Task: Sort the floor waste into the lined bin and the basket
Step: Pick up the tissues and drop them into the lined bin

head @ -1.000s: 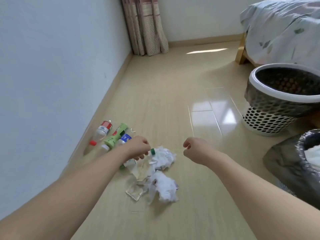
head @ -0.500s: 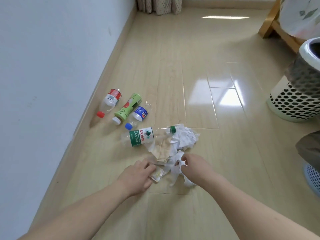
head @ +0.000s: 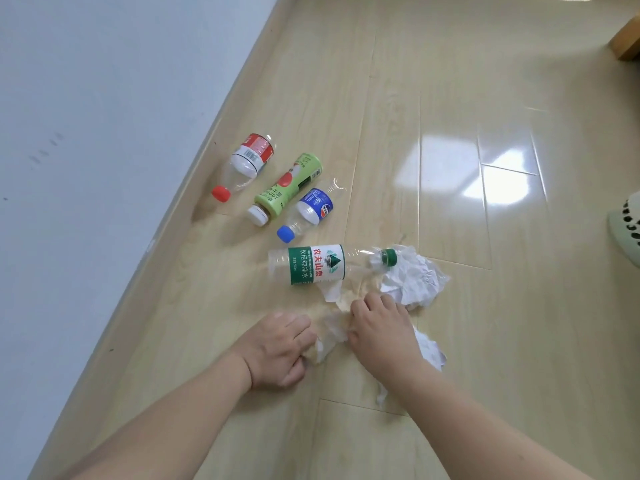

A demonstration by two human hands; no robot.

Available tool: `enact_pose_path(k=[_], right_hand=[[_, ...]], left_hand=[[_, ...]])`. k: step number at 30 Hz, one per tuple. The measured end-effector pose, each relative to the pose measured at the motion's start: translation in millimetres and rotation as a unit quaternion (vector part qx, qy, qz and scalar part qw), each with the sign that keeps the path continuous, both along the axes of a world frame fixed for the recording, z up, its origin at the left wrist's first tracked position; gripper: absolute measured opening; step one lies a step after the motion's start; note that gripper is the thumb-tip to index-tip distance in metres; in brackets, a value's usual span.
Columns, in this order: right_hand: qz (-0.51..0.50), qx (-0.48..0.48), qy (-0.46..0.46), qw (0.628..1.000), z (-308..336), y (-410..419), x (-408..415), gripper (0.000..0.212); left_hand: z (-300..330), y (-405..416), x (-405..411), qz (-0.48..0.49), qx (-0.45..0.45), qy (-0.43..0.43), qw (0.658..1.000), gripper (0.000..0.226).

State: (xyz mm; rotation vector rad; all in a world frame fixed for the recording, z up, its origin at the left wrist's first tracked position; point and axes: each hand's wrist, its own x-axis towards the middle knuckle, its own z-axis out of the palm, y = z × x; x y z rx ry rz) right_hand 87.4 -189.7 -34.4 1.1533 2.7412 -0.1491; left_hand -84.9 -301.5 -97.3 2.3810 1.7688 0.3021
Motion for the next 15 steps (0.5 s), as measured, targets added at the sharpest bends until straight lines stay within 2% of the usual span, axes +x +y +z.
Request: enact_pose_path(k=[5,9,12,15], right_hand=[[-0.011,0.005,0.02,1.0,-3.2,10.2,-3.1,0.033],[-0.035,-0.037,0.044,0.998,0.6,15.7,-0.6,0.009],[-0.065,-0.068,0.071,0.993,12.0,17.4,2.0,0.025],[-0.104,-0.083,0.108,0.985,27.6,14.2,6.3,0.027]], left_hand=[[-2.7,-1.0,-4.2,0.027,0.008,-0.012,1.0,0.029],[-5.3,-2.8,-6.1,0.064,0.029,-0.022,0.997,0.024],[-7.0,-2.4,-6.8,0.099,0.048,-0.044,0.993,0.024],[-5.9,-3.0,-5.2,0.13,0.04,-0.039,0.99,0.026]])
